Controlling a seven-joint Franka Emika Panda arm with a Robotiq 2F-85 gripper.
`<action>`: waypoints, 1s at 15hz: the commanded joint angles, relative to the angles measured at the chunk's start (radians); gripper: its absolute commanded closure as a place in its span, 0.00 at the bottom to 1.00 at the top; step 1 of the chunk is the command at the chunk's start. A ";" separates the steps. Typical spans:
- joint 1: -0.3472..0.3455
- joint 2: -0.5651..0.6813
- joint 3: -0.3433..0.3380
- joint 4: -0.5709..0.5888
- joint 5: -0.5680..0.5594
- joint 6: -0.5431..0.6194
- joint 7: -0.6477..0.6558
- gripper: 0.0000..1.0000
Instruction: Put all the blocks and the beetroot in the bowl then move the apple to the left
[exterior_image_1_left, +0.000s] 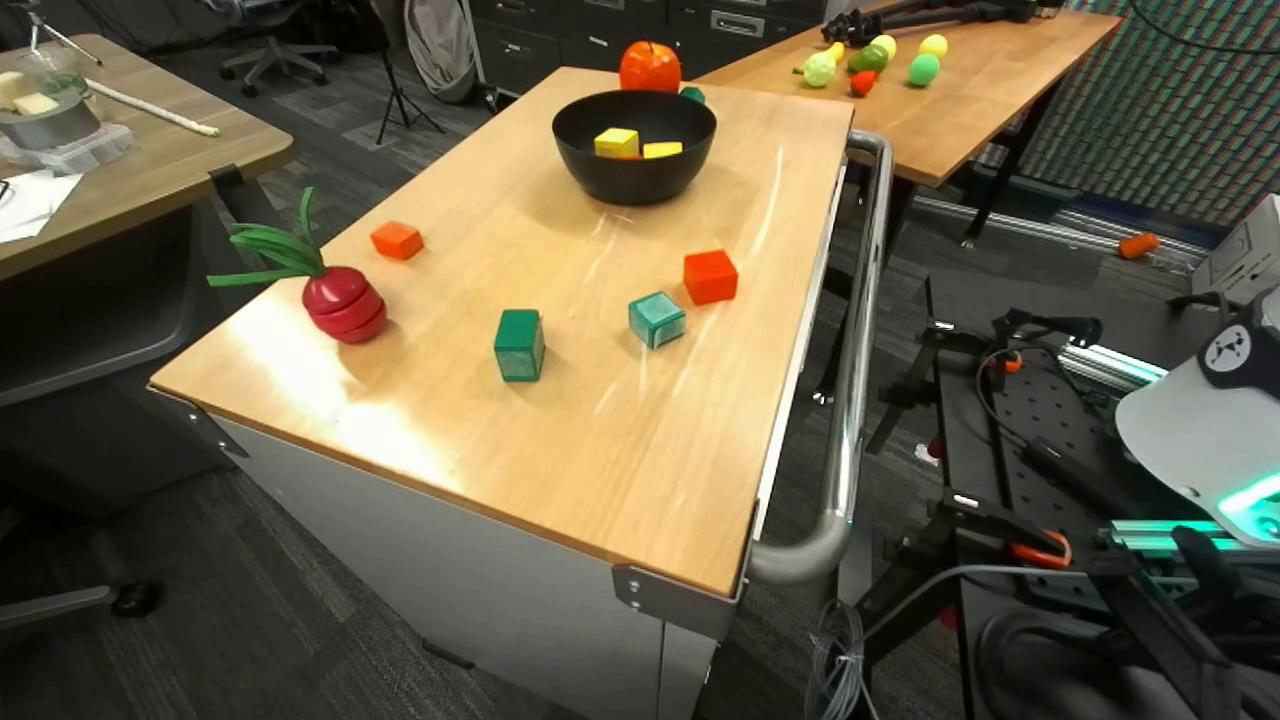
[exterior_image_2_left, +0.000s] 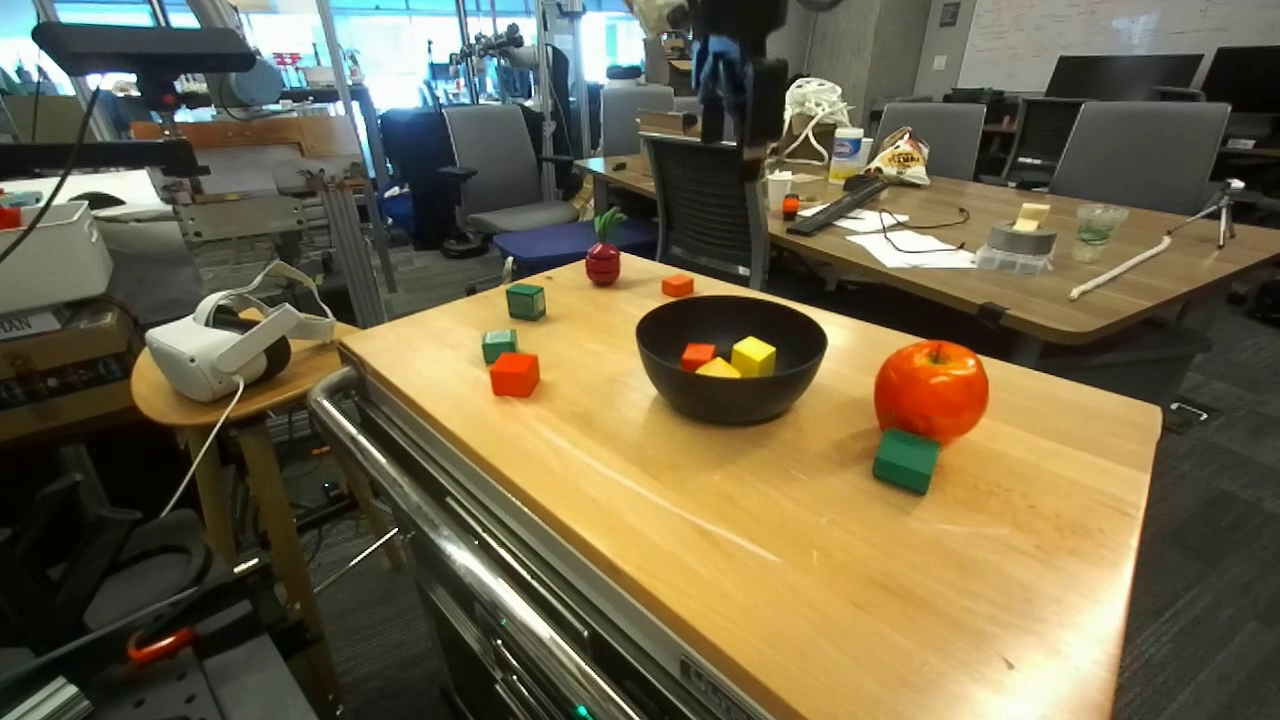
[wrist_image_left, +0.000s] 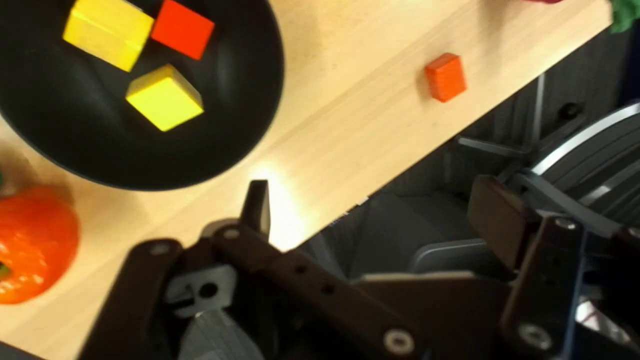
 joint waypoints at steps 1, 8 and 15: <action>0.039 0.048 0.051 0.129 0.034 -0.092 -0.106 0.00; 0.064 0.104 0.079 0.173 0.065 -0.129 -0.124 0.00; 0.064 0.205 0.079 0.232 0.003 -0.094 -0.236 0.00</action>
